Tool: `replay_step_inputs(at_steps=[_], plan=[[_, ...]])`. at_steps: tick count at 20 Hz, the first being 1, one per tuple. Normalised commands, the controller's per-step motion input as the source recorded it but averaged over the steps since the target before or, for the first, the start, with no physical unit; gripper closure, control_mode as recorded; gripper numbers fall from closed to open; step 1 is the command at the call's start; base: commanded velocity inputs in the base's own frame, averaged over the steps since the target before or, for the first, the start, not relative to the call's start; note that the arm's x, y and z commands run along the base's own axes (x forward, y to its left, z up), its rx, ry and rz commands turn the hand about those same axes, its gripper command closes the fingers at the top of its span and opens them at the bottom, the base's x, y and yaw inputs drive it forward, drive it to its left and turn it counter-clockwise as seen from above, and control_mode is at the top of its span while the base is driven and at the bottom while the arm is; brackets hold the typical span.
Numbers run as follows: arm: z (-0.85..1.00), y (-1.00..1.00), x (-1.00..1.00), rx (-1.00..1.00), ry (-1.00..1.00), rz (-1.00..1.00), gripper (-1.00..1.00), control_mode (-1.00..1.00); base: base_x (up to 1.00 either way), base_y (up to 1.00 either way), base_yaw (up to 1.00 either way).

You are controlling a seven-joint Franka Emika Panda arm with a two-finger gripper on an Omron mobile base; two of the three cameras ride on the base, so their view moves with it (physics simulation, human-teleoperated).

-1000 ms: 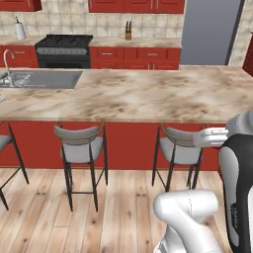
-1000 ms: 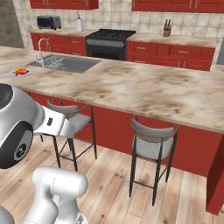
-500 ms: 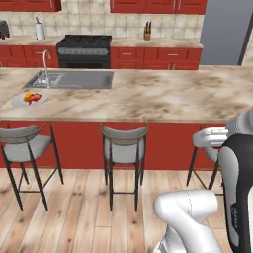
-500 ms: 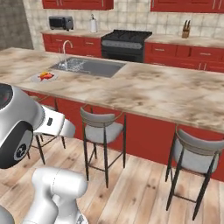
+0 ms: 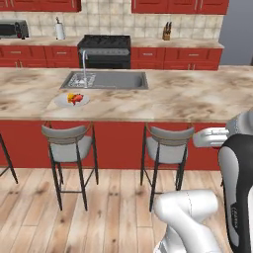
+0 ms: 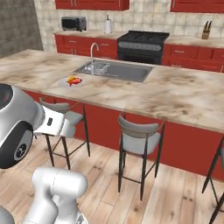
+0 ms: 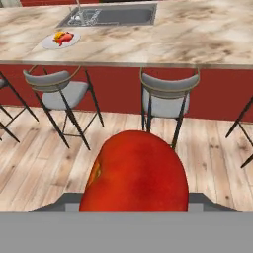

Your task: Take the cheese, fish, and tomato from the fridge and place them on the plate on the dining counter to create an appetizer plate.

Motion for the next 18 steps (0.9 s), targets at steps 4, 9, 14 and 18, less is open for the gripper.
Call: replay_step_inputs(at_steps=[4, 9, 14, 18], plan=[[0.0, 0.0, 0.0, 0.0, 0.0, 0.0, 1.0, 1.0, 0.22, 1.0, 0.0], [0.0, 0.0, 0.0, 0.0, 0.0, 0.0, 1.0, 1.0, 0.55, 1.0, -0.01], [0.0, 0.0, 0.0, 0.0, 0.0, 0.0, 1.0, 1.0, 0.83, 0.94, -0.05], [0.0, 0.0, 0.0, 0.0, 0.0, 0.0, 1.0, 1.0, 1.0, 0.48, -0.2]])
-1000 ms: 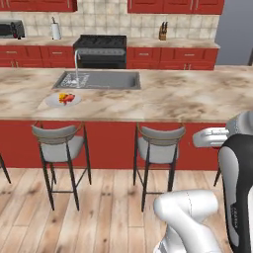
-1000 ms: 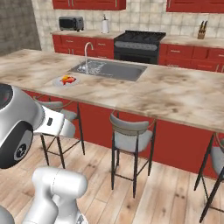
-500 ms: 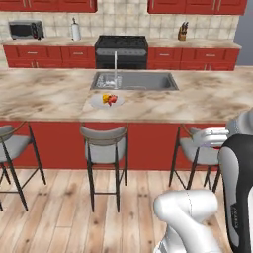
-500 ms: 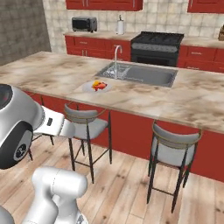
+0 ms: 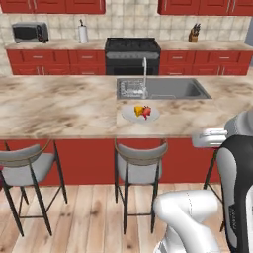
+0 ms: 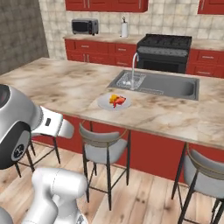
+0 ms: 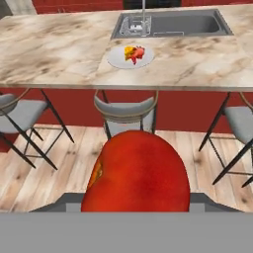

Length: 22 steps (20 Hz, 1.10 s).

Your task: Take the cheese, fish, and tomato from the fridge and place them on the plate on the dining counter to create an appetizer plate.

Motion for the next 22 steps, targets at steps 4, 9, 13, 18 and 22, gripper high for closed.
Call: replay_step_inputs(at_steps=[4, 9, 13, 18, 22], plan=[[0.0, 0.0, 0.0, 0.0, 0.0, 0.0, 1.0, 1.0, 1.0, 0.28, -0.2], [0.0, 0.0, 0.0, 0.0, 0.0, 0.0, 1.0, 1.0, 0.99, 0.06, -0.2], [0.0, 0.0, 0.0, 0.0, 0.0, 0.0, 1.0, 1.0, 0.94, 0.01, -0.16], [0.0, 0.0, 0.0, 0.0, 0.0, 0.0, 1.0, 1.0, 0.7, 0.0, -0.09], [-0.25, 0.06, 0.55, 0.0, 0.13, 0.0, 1.0, -1.0, 0.0, 0.0, 0.0]])
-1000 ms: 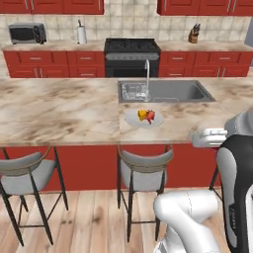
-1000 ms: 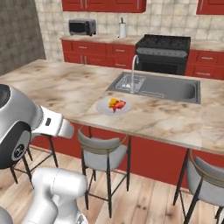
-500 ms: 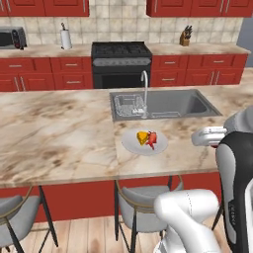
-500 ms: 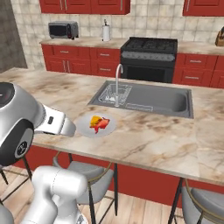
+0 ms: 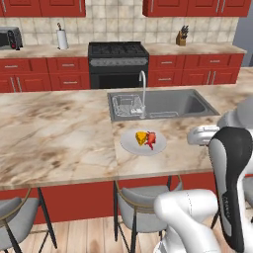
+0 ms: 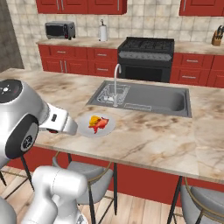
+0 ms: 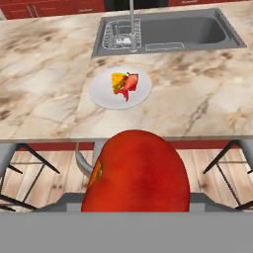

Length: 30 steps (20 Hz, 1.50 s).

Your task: Take the cheese, fish, and tomato from the fridge and place them on the plate on the dining counter to create an appetizer plate.

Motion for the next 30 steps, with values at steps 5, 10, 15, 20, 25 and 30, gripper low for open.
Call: replay_step_inputs(at_steps=[5, 10, 15, 20, 25, 30], plan=[[-0.24, 0.54, 0.72, 0.0, 0.32, 0.0, 1.0, -1.0, 0.0, 0.0, 0.0], [-0.35, 0.73, 0.42, 0.0, 0.22, 0.0, 1.0, -1.0, 0.0, 0.0, 0.0], [-0.43, 0.47, 0.47, 0.0, 0.08, 0.01, 1.0, -1.0, 0.0, 0.0, 0.0], [-0.19, 0.01, 0.65, 0.0, -0.04, 0.0, 1.0, -1.0, 0.0, 0.0, 0.0], [-0.39, 0.0, 0.64, 0.0, 0.0, 0.0, 1.0, -1.0, 0.0, 0.0, 0.0], [-0.35, 0.0, 0.73, 0.0, 0.03, 0.0, 1.0, -1.0, 0.0, 0.0, 0.0]])
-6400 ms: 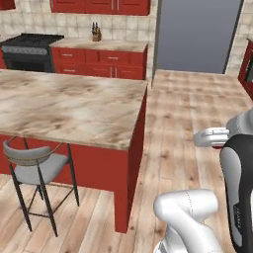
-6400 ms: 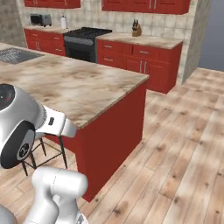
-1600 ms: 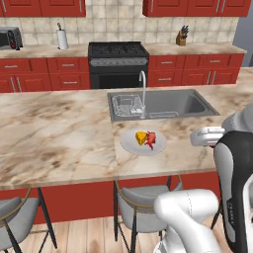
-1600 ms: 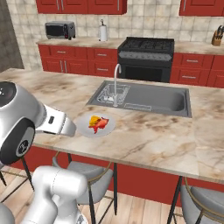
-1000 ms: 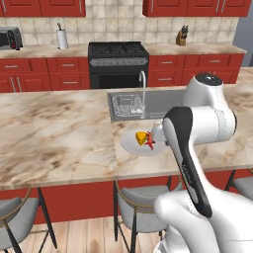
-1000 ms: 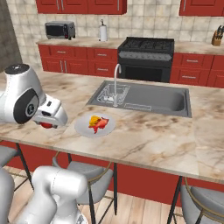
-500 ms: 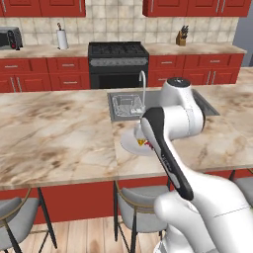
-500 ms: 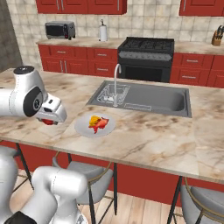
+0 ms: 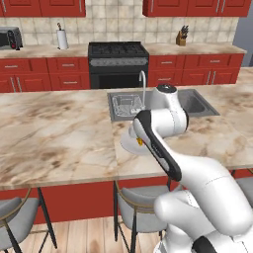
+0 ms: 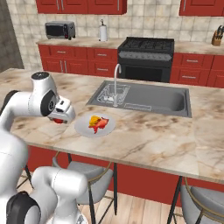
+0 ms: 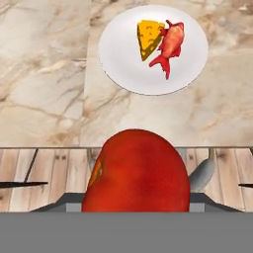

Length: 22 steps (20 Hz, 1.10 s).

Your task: Take the cheese, fish, and tomato from the fridge and place them on the plate on the dining counter to create an appetizer plate.

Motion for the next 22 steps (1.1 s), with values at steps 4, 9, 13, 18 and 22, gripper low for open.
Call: replay_step_inputs(at_steps=[4, 9, 13, 18, 22], plan=[[-0.36, 0.0, 0.66, 0.0, 0.01, 0.0, 1.0, -1.0, 0.0, 0.0, 0.0], [-0.35, 0.0, 0.57, 0.0, 0.0, 0.0, 1.0, -1.0, 0.0, 0.0, 0.0], [-0.39, 0.0, 0.62, 0.0, 0.0, 0.0, 1.0, -1.0, 0.0, 0.0, 0.0], [-0.38, 0.0, 0.59, 0.0, 0.01, 0.0, 1.0, -1.0, 0.0, 0.0, 0.0], [-0.37, 0.0, 0.51, 0.0, 0.02, 0.0, 1.0, -1.0, 0.0, 0.0, 0.0]])
